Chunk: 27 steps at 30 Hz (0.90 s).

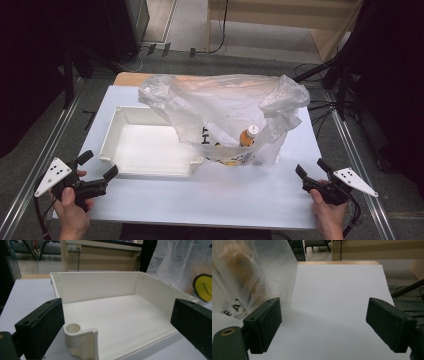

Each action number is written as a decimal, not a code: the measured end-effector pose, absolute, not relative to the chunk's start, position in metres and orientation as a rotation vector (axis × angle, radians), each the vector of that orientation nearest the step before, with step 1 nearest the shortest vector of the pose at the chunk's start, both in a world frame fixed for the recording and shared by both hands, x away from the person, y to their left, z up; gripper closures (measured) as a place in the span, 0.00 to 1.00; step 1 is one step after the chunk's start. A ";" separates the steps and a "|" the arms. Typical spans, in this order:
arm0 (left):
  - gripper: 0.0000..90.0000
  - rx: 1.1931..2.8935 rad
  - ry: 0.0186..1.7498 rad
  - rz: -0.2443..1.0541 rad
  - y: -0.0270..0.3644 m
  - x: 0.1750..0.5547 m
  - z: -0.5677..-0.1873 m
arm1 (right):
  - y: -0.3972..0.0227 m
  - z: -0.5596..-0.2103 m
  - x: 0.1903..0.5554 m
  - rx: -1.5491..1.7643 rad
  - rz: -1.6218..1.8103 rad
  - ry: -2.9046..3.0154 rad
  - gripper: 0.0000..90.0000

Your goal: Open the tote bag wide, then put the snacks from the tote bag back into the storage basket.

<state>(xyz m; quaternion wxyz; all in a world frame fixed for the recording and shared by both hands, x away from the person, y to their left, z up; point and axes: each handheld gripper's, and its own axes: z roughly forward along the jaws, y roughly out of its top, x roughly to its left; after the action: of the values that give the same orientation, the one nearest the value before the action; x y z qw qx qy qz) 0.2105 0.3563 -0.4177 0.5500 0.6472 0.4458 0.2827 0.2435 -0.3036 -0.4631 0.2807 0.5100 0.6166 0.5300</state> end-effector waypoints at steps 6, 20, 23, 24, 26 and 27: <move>0.00 1.528 1.050 0.667 0.347 0.209 -0.411 | -0.282 -0.447 0.244 1.286 1.440 1.671 0.15; 0.00 1.564 1.018 0.648 0.313 0.215 -0.403 | -0.236 -0.400 0.233 1.149 1.536 1.634 0.21; 0.00 1.570 1.009 0.640 0.304 0.221 -0.399 | -0.230 -0.393 0.235 1.124 1.542 1.655 0.21; 0.00 1.574 1.003 0.633 0.298 0.225 -0.397 | -0.225 -0.387 0.240 1.111 1.520 1.672 0.20; 0.00 1.573 0.996 0.625 0.294 0.228 -0.396 | -0.224 -0.386 0.241 1.114 1.517 1.674 0.20; 0.00 1.579 0.989 0.615 0.285 0.232 -0.395 | -0.225 -0.382 0.247 1.123 1.528 1.678 0.21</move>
<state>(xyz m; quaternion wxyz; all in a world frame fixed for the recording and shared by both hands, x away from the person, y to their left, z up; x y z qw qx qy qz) 0.2324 0.2854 -0.3946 0.5563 0.6687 0.4189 0.2607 0.2469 -0.2247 -0.3822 0.2999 0.4230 0.6322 0.5757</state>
